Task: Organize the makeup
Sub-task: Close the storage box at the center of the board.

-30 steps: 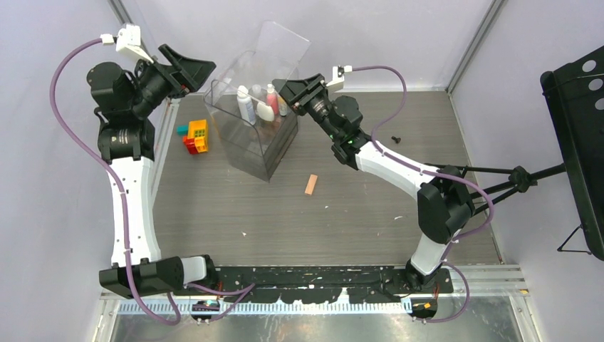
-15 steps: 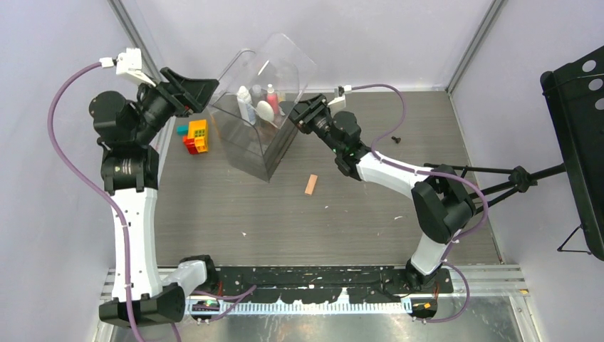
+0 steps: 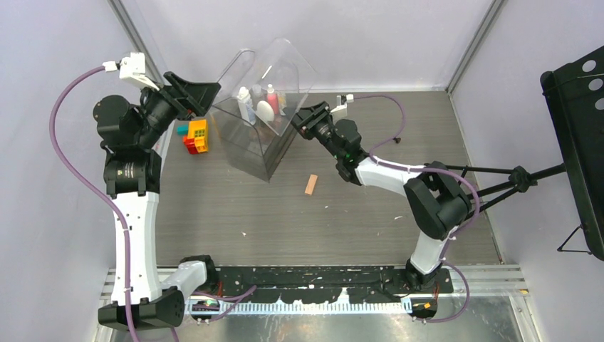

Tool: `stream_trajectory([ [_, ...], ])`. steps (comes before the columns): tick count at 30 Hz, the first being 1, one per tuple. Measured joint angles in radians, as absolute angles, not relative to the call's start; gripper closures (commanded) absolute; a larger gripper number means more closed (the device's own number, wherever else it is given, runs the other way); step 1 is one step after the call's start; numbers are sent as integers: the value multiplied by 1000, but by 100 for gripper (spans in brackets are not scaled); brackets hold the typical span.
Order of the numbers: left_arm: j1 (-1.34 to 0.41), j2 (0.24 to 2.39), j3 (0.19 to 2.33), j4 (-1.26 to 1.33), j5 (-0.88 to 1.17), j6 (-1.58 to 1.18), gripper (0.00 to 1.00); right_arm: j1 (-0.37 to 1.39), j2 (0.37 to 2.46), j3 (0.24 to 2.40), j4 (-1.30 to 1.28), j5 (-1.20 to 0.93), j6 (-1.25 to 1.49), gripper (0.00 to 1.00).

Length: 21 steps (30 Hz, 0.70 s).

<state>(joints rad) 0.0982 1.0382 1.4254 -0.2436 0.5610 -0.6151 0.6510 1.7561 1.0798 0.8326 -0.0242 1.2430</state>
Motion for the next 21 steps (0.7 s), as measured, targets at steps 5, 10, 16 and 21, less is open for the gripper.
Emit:
stream_trajectory([
  [5,96,1039,1420,-244,556,-613,22,636,1845,1077,944,-23,1317,56],
  [10,94,1045,1420,-244,550,-602,23,626,1927,1061,973,-23,1358,56],
  [16,94,1049,1420,-244,550,-595,23,622,1943,1050,978,-23,1361,56],
  [21,94,1052,1420,-244,549,-594,23,620,1971,1055,1001,-23,1362,56],
])
